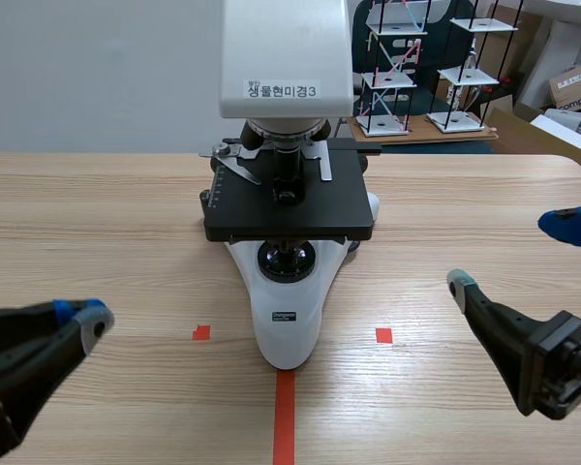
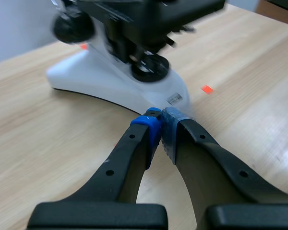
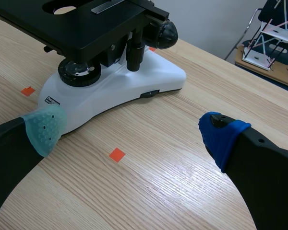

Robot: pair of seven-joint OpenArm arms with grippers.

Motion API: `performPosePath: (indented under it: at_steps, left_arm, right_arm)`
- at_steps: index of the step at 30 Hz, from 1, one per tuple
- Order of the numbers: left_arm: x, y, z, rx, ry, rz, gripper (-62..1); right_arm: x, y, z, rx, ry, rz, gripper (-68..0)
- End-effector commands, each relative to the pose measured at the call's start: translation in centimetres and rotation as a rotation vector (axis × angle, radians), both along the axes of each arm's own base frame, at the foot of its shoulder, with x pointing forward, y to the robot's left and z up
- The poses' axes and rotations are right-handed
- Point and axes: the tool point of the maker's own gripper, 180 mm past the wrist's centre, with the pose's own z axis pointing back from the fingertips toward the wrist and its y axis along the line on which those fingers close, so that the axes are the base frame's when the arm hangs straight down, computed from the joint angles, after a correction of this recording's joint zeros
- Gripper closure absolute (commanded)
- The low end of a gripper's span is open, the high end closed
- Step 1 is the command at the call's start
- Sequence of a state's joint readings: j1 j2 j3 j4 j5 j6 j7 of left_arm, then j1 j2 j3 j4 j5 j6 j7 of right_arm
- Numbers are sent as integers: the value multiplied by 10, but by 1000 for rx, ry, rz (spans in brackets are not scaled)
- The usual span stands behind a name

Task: Point at the diaphragm

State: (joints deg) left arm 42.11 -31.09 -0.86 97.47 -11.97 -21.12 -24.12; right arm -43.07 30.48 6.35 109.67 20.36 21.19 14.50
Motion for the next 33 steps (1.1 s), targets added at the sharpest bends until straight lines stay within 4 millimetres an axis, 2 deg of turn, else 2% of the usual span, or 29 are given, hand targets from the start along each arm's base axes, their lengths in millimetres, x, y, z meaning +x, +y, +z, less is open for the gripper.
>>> performPosePath:
  at_steps: [1,12,20,24,33]
  left_arm:
    - [5,-2,7,-30,-54,0,-16]
    - [17,9,-39,-78,-66,35,-17]
    - [17,8,-51,-170,-129,21,-17]
    - [16,10,-49,-211,-225,19,-17]
    - [29,-2,-65,-246,-320,-1,-17]
  right_arm:
    - [2,-1,8,12,-28,-1,-602]
    - [2,0,9,15,-31,0,-602]
    - [2,0,9,15,-31,0,-602]
    - [2,0,9,15,-31,0,-602]
    - [2,0,8,14,-30,0,-602]
